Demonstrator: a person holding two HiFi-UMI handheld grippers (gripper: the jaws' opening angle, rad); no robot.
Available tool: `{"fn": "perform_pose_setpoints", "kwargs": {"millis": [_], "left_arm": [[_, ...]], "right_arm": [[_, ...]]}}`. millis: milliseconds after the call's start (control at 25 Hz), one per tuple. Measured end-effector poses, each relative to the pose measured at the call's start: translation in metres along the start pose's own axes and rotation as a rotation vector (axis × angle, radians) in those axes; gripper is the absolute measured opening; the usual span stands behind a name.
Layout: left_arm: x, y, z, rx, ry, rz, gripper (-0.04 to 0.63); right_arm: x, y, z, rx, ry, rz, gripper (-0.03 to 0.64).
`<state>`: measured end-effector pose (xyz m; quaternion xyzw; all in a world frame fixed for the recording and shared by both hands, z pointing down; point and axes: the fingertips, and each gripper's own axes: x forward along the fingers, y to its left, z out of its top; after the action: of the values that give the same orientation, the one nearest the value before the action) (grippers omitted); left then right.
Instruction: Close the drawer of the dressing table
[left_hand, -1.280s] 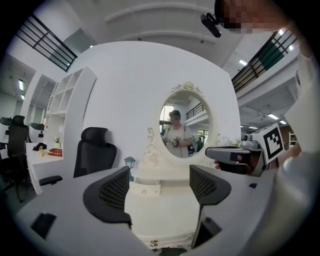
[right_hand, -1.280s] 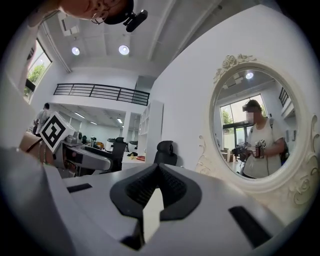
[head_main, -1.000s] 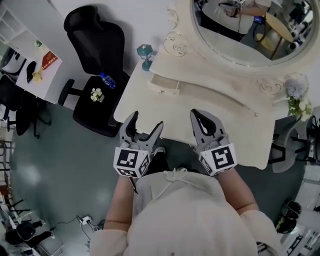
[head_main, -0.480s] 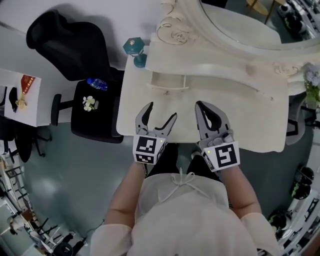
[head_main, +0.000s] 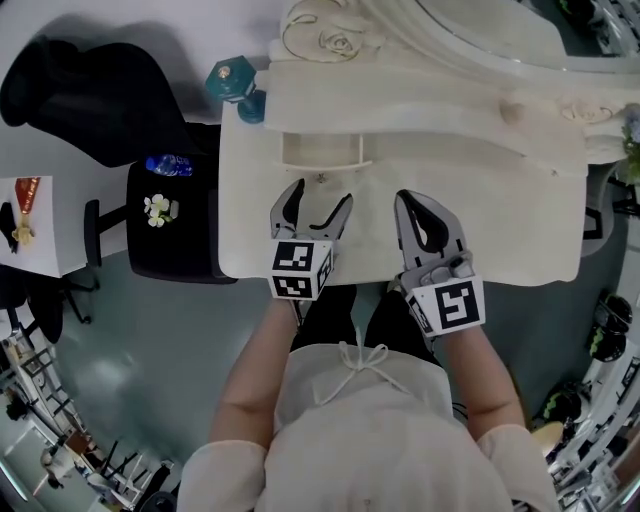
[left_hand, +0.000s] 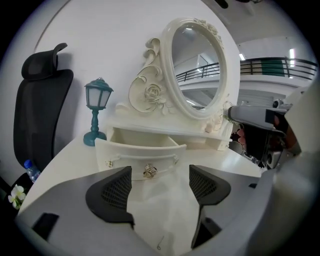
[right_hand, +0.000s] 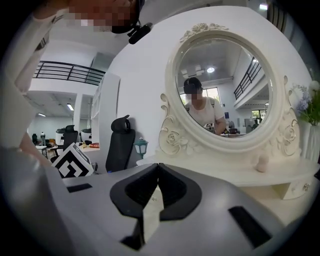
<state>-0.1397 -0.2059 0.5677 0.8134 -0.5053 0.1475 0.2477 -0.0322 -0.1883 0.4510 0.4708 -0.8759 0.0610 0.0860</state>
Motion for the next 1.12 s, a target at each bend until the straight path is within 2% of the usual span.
{"fn": "perform_pose_setpoints", "kwargs": {"millis": [160,240,280,360,480,1120], "left_arm": [[0.012,0.006,-0.003,-0.009,0.014,0.012,0.375],[0.015,0.01,-0.005,0.002,0.024,0.045,0.344],[0.016,0.014,-0.006,0.004,0.028,0.076,0.304],[0.016,0.021,-0.007,0.005,0.039,0.121,0.161],[0.02,0.018,-0.009,0.014,0.053,0.129,0.108],[0.034,0.024,0.0,0.017,0.067,0.119,0.102]], "right_arm": [[0.001,-0.012,-0.008,0.015,0.006,-0.019,0.008],[0.0,-0.018,-0.011,0.024,0.012,-0.027,0.008],[0.0,-0.02,-0.013,0.029,0.016,-0.029,0.008],[0.0,-0.025,-0.017,0.036,0.023,-0.03,0.008],[-0.002,-0.03,-0.02,0.034,0.034,-0.03,0.008],[0.003,-0.042,-0.016,0.023,0.037,-0.024,0.008]]}}
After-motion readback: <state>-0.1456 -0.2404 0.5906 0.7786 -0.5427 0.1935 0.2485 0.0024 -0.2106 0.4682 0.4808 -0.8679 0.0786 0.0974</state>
